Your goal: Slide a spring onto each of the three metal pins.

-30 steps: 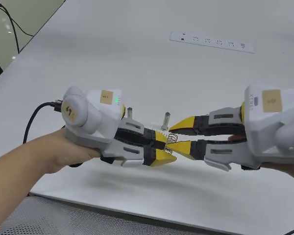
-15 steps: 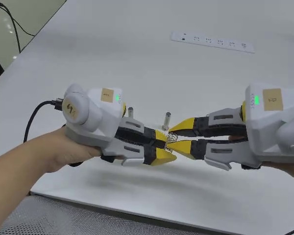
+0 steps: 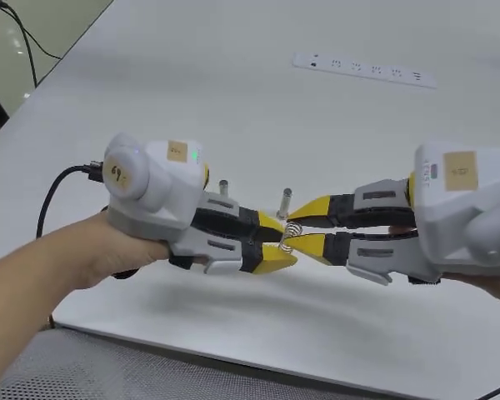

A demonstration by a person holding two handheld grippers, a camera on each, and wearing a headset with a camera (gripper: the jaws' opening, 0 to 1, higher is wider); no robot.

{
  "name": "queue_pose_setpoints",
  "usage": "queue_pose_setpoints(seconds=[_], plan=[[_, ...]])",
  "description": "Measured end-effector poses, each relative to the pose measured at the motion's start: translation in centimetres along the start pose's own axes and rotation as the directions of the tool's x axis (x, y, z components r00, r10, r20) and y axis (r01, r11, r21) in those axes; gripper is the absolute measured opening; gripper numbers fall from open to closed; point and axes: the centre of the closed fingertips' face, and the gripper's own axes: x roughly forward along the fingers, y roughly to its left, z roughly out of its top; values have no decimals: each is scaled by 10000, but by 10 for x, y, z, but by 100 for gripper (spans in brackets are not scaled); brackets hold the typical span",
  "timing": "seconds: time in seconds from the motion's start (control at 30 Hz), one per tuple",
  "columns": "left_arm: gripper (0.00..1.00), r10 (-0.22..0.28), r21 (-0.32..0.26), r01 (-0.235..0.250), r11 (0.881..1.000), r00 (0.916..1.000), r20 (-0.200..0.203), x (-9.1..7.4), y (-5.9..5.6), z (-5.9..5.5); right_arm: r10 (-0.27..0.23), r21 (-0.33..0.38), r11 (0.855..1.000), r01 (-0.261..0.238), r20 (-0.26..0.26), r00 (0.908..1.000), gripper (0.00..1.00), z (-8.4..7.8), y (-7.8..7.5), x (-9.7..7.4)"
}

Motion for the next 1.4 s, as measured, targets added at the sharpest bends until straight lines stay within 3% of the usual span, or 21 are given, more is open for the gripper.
queue_pose_setpoints(seconds=[0.47,0.6,0.67,0.83,1.03,1.4], plan=[[21,452,-361,-454,9983,9989,-77,-13,9,-3,-186,-280,9995,177,-321,9993,7,-7,-5,3],[23,606,-439,-611,9972,9981,-126,-22,13,-5,-263,-308,9992,252,-356,9990,7,-8,-8,3],[30,506,-713,-508,9962,9987,-38,-26,12,-4,-297,-319,9991,285,-373,9989,7,-9,-9,3],[37,619,-627,-622,9961,9981,-64,-38,16,-5,-381,-317,9988,369,-389,9985,7,-10,-11,3],[44,802,-840,-821,9931,9965,-251,-55,21,-13,-551,-318,9980,537,-416,9976,7,-12,-15,2],[63,1774,-1189,-1813,9762,9832,-426,-88,42,-26,-871,-190,9961,861,-574,9945,8,-20,-21,-2]])
